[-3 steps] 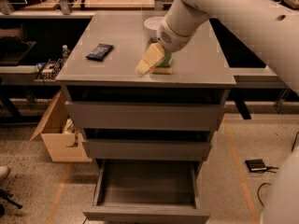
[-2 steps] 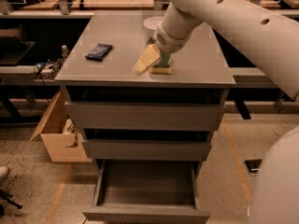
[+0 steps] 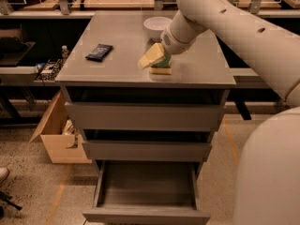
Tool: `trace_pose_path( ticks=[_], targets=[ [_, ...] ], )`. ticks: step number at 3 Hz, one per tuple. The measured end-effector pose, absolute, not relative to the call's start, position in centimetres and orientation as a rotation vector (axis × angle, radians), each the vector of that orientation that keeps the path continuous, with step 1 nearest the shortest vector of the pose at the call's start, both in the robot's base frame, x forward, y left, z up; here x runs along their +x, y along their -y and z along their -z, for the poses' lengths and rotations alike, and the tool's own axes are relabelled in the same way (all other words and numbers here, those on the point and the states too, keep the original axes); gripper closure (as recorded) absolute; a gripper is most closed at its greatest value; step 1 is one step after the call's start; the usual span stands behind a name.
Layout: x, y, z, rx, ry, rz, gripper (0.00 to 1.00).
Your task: Place sponge into bottom drawer
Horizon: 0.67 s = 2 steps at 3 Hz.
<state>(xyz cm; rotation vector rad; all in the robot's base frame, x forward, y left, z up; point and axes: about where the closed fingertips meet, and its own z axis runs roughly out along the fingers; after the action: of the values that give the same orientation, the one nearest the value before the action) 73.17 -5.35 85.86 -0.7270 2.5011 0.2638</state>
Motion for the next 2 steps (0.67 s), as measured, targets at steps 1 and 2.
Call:
trace_pose_path(
  ticks=[1,2],
  targets=[
    [74.2,5.9,-84.9,-0.686,-2.518,-0.291,0.0],
    [74.4,6.7,-83.8,-0.643,-2.547,-0.295,0.18]
  ],
)
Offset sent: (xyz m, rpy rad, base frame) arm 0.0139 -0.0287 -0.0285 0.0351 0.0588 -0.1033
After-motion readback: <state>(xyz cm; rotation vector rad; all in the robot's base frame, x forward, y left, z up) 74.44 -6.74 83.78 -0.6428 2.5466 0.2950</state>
